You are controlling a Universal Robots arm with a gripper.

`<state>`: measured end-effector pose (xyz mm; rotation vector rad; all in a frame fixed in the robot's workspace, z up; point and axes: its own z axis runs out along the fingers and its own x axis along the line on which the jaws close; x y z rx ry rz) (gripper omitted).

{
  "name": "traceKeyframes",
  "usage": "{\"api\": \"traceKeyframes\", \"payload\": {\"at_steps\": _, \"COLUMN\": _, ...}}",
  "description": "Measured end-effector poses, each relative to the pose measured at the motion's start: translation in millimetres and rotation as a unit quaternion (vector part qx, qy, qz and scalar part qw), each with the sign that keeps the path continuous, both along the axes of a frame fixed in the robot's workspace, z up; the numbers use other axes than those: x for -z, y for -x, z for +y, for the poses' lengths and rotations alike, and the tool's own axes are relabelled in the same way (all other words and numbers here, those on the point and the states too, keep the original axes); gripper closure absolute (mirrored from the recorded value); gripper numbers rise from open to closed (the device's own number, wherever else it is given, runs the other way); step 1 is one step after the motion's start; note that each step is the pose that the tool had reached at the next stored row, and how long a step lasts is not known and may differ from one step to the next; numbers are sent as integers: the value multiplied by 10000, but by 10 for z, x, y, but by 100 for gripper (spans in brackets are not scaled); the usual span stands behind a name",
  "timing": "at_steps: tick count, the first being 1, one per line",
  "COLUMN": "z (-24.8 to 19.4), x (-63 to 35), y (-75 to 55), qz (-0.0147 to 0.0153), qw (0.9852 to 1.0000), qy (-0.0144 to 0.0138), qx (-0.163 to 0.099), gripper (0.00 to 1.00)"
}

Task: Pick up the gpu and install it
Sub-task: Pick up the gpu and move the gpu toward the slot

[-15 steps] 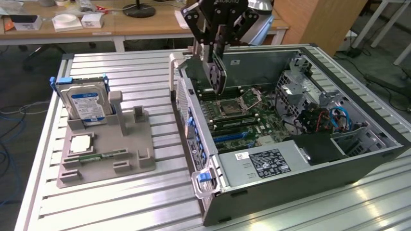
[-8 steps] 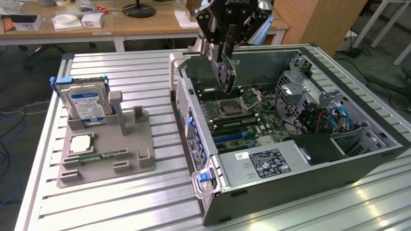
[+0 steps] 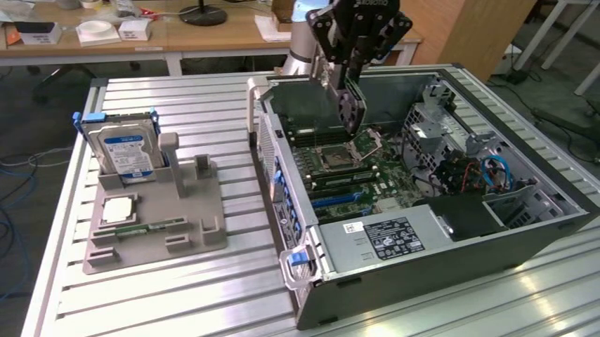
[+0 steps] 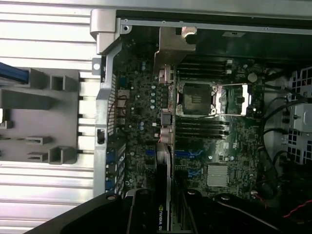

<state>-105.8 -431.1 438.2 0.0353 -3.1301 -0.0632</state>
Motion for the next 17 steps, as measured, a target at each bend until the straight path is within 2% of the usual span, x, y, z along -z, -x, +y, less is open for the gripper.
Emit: {"api": "traceKeyframes", "payload": {"at_steps": 17, "z": 0, "x": 1, "y": -568, "qz": 0, "qw": 10000, "qy": 0, "qx": 7, "gripper": 74}}
